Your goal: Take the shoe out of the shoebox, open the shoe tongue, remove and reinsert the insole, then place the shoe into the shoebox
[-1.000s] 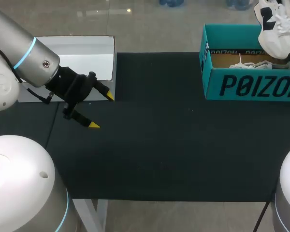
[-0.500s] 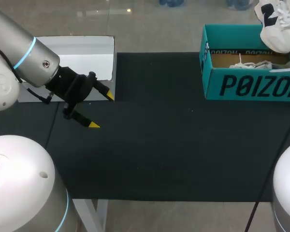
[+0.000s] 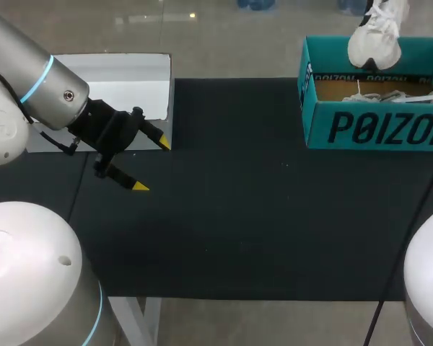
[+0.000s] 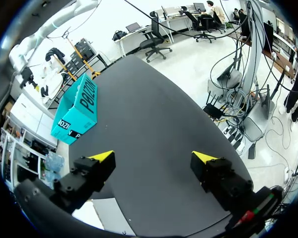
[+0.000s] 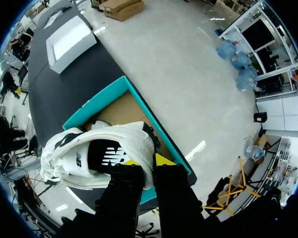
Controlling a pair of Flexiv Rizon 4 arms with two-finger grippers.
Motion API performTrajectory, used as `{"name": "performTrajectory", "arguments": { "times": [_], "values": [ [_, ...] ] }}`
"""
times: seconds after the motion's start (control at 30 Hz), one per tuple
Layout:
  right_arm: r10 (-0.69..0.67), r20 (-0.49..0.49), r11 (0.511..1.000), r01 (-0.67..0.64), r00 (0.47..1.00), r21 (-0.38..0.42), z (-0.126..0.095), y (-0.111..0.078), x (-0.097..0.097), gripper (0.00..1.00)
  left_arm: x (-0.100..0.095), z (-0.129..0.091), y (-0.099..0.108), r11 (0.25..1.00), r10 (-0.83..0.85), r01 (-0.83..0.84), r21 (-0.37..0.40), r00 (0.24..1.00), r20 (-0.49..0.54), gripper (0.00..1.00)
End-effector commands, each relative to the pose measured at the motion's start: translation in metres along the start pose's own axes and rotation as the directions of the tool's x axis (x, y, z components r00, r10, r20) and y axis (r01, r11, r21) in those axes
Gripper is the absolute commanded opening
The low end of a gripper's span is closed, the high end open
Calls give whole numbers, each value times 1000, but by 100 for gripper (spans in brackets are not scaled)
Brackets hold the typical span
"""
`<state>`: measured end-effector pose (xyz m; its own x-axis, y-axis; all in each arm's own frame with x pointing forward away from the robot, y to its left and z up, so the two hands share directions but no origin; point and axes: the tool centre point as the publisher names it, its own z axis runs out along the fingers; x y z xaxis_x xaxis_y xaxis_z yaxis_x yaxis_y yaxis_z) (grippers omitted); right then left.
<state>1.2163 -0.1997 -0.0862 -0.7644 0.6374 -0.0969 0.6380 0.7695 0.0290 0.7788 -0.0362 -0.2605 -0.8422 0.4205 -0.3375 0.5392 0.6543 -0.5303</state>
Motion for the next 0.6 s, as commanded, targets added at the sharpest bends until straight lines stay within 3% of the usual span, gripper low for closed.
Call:
{"name": "performTrajectory", "arguments": {
  "times": [0.03, 0.1, 0.3, 0.4, 0.6],
  "values": [
    [332, 105, 943, -332, 938, -16, 8, -10, 14, 0, -1, 1, 0, 1000, 0, 0, -3, 1000, -3, 100],
    [396, 123, 917, -400, 910, 11, 10, -16, 14, 0, -1, 1, 0, 1000, 0, 0, -3, 1000, -3, 100],
    [508, 145, 859, -512, 849, -14, 7, -34, 19, 0, -1, 1, 0, 1000, 0, 0, -3, 1000, -3, 100],
    [513, 127, 858, -511, 849, -54, 6, -34, 22, 0, -1, 1, 0, 1000, 0, 0, -3, 1000, -3, 100],
    [513, 127, 858, -511, 849, -54, 6, -34, 22, 0, -1, 1, 0, 1000, 0, 0, -3, 1000, -3, 100]
  ]
}}
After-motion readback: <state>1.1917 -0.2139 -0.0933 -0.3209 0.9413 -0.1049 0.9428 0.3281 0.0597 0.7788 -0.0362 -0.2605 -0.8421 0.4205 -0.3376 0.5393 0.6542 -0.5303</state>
